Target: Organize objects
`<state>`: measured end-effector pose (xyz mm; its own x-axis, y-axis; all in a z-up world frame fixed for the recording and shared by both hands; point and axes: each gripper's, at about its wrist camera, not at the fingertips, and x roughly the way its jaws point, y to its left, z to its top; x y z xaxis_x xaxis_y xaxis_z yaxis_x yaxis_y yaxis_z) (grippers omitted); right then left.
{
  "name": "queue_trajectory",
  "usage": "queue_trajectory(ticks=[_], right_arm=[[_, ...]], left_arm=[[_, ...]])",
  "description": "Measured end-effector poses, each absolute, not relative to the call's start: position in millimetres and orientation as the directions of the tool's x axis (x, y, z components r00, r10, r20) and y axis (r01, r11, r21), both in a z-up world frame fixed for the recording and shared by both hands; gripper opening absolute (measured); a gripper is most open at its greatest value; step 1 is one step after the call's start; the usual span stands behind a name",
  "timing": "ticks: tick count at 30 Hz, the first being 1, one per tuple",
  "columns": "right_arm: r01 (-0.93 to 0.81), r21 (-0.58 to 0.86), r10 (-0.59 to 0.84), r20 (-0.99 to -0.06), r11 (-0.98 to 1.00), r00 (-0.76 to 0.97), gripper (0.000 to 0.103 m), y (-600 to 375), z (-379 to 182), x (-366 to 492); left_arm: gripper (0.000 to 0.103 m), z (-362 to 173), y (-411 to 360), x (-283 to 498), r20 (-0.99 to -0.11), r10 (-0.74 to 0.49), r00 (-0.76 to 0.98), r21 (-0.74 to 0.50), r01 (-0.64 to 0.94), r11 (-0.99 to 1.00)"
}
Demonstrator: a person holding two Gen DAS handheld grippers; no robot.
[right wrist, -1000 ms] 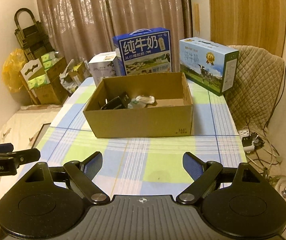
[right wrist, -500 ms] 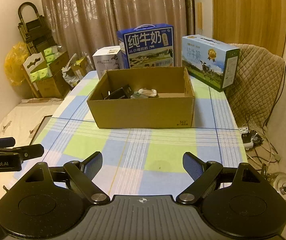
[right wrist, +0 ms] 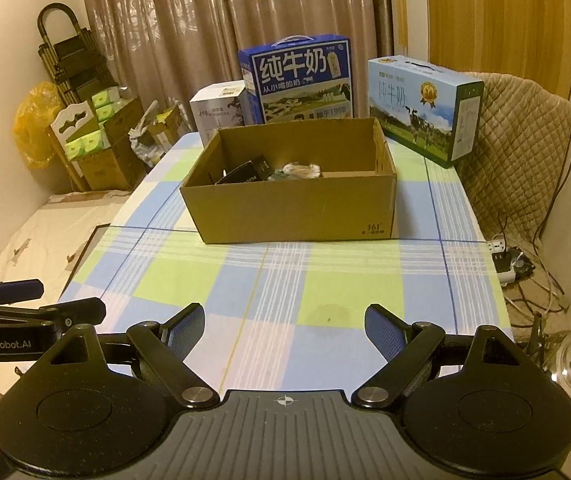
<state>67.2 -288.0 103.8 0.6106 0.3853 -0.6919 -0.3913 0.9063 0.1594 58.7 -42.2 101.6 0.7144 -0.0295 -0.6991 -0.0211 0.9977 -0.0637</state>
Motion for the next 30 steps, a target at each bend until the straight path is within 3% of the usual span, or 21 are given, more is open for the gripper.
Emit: queue_trajectory(ticks=[30], right_arm=[[-0.377,0.169,0.381,-0.697,0.91,0.607,0.085,-294.3,98.6,68.0]], left_arm=[[0.103,98.6,-50.2,59.5,-0.695,-0.033,0.718,-0.054,-0.007,0.999]])
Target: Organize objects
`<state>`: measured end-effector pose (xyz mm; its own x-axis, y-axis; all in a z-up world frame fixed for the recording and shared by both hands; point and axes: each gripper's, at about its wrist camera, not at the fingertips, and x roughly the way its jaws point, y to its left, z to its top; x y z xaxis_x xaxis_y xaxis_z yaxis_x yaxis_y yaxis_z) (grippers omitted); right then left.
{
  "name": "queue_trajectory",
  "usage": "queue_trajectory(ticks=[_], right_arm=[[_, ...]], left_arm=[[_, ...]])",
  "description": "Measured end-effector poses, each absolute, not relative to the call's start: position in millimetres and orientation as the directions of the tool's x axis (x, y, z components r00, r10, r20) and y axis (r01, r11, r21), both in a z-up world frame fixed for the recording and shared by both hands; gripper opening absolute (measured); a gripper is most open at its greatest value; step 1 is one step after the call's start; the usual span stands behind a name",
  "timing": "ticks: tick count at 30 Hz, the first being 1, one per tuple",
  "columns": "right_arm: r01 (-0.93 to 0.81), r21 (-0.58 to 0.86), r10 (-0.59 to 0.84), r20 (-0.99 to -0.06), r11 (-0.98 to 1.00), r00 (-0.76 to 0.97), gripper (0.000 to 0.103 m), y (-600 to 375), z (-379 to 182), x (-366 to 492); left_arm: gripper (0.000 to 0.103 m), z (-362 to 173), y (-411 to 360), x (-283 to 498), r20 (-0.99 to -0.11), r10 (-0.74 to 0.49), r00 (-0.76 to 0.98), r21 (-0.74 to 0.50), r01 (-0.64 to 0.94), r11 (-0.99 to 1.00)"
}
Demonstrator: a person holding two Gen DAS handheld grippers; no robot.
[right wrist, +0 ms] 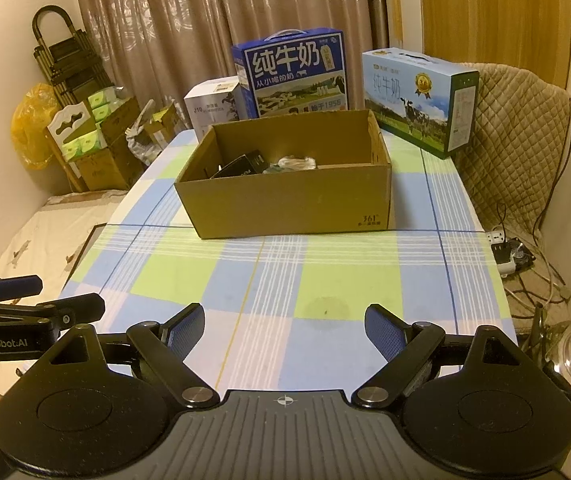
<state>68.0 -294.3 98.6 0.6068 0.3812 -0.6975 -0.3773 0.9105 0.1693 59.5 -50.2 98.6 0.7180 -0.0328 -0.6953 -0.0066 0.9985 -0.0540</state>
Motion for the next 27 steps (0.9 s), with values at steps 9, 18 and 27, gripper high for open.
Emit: queue_trajectory(ticks=[9,18,27], right_arm=[[-0.377,0.171,0.381,-0.699,0.91,0.605,0.085,-295.6,96.4,67.1],[-0.376,0.174,0.383,-0.7,0.91,0.603,0.085,-295.4,94.6,65.7],[-0.374,0.178,0.384,-0.699,0.91,0.603,0.085,-294.5,93.8,63.4]], left_arm=[[0.103,99.1,-50.6,59.7,-0.694,-0.034,0.719,-0.054,-0.004,0.999],[0.103,99.8,-51.5,60.6,-0.694,-0.036,0.719,-0.054,-0.002,0.999],[0.103,101.8,-52.3,58.2,-0.67,-0.052,0.74,-0.066,0.01,0.998]])
